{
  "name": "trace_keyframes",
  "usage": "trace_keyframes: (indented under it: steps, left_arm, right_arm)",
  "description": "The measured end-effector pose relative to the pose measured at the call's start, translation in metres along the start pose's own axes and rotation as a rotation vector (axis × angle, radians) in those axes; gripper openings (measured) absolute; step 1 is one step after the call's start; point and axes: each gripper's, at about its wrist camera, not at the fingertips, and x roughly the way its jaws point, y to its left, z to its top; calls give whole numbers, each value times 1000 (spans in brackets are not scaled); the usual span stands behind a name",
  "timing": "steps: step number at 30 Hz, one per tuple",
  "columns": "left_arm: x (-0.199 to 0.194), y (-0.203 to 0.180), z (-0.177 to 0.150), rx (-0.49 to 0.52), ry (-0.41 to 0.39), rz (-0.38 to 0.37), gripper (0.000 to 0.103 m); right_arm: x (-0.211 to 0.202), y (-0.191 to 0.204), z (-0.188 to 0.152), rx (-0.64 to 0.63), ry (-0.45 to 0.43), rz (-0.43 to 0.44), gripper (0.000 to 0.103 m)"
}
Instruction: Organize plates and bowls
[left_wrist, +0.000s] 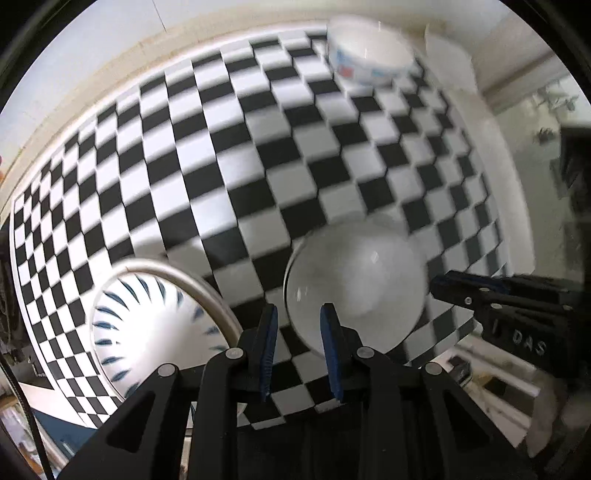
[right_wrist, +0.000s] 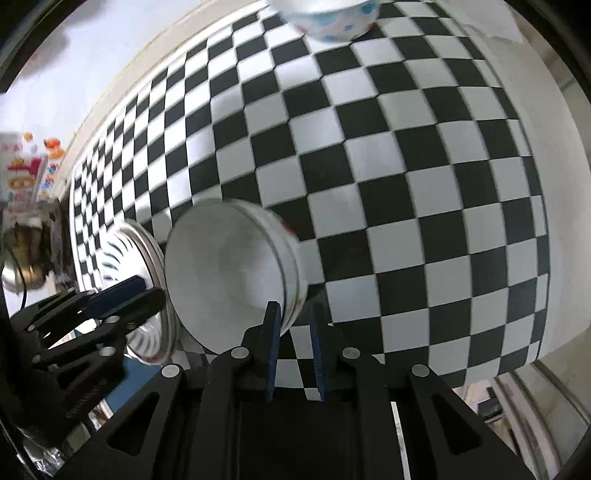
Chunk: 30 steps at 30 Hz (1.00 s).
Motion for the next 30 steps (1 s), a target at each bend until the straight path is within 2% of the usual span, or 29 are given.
trace_keyframes:
  steps: [2, 4, 9, 12, 15, 17, 20, 25, 27, 29, 30]
  left_arm:
    - [-20, 2, 16, -22, -44, -36, 22]
    - [-37, 4, 40, -41, -93, -67, 30]
    - [-43, 5, 125, -74, -152, -83, 30]
    - [-20, 4, 177, -89, -132, -100, 30]
    - [15, 0, 216, -106, -69, -162, 30]
    - [34, -4, 237, -97, -37, -165, 30]
    - [60, -9, 258, -100, 10, -161, 30]
    - [87, -13, 277, -99, 50, -158, 30]
    - [95, -17, 281, -77, 53, -149, 29]
    - [100, -21, 283, -63, 54, -139, 21]
    - [102, -24, 283, -58, 58, -145, 19]
  right_arm:
    - [-16, -10, 10, 30, -28, 32, 31]
    - [-36, -21, 26, 60, -77, 54, 37]
    - [-70, -47, 89, 116, -191, 66, 38]
    - [-71, -59, 142, 135, -234, 84, 38]
    - [-60, -65, 188, 147, -231, 97, 38]
    - [-49, -67, 215, 152, -218, 101, 38]
    - [-35, -70, 245, 155, -204, 76, 38]
    - [-14, -83, 273, 172, -158, 50, 37]
    - [-9, -86, 278, 176, -150, 35, 33]
    - [-3, -88, 285, 178, -139, 30, 18]
    - [-2, -90, 287, 178, -135, 36, 17]
